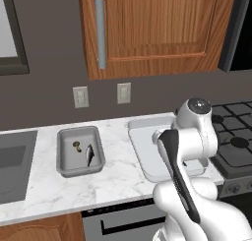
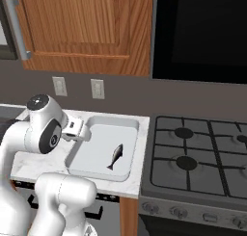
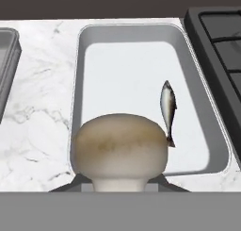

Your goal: Place one mushroom and one fish in each tupperware on the nearby counter, to pack two identical lunches.

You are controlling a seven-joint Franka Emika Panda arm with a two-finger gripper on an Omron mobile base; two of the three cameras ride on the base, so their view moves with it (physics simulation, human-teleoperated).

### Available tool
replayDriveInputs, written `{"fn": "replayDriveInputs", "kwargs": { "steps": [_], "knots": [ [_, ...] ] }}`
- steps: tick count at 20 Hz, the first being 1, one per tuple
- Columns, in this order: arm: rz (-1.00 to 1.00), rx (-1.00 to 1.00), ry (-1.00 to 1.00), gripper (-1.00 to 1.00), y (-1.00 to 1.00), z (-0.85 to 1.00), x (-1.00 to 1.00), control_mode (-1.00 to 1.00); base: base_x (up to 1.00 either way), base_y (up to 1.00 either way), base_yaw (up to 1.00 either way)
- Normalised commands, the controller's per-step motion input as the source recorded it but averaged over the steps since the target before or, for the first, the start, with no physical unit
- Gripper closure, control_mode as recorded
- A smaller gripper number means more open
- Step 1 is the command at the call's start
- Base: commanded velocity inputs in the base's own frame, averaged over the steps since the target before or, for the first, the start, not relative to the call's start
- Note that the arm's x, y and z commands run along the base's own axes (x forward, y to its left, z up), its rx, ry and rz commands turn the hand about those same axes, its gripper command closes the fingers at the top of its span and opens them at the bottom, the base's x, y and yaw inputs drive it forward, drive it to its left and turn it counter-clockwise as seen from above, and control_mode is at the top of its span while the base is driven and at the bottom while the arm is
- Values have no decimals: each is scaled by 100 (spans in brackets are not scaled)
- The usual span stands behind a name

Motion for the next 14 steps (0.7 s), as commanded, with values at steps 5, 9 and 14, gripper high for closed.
{"fn": "replayDriveInputs", "kwargs": {
  "steps": [5,9,14],
  "knots": [
    [-4,0,0,100,-14,-42,24,-100,0,0,0],
    [-3,0,2,100,-17,-44,26,-100,0,0,0],
    [-2,0,1,100,-11,-39,25,-100,0,0,0]
  ]
}}
